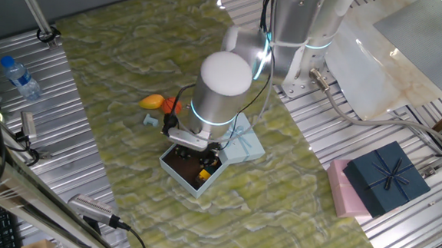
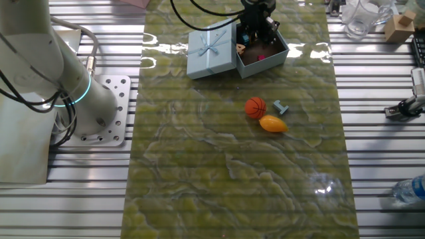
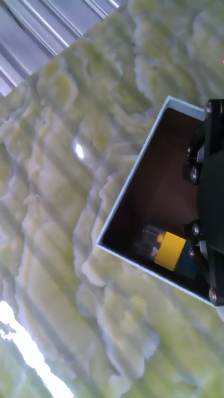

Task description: Take everything out of the gift box

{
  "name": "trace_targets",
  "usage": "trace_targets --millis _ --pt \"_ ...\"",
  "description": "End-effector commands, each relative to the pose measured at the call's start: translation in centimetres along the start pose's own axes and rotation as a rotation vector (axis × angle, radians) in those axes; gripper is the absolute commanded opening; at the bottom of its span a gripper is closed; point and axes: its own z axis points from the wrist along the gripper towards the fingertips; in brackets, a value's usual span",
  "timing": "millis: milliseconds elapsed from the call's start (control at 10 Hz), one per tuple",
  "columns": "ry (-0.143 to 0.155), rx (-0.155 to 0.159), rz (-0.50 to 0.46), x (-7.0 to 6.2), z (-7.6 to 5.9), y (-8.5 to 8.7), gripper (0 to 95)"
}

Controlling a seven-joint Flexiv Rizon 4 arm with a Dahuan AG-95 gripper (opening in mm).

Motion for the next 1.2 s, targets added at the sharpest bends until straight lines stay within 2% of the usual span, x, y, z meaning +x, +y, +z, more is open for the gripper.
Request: trace_targets --millis 100,200,400,600,900,1200 --pt "-0.023 -0.028 -0.042 -0.1 0.1 0.0 38.0" --pt "-0.052 -0.047 -0.091 -0.1 0.1 0.0 57.0" --pt "-0.069 -0.051 -0.205 -0.1 0.1 0.0 57.0" --pt "-0.071 -0.043 -0.284 0.1 0.2 -0.1 57.0" --pt "-0.066 -0.019 -0.399 0.3 0.3 -0.2 57.0" --pt "-0.056 0.023 -0.454 1.8 1.2 -0.8 57.0"
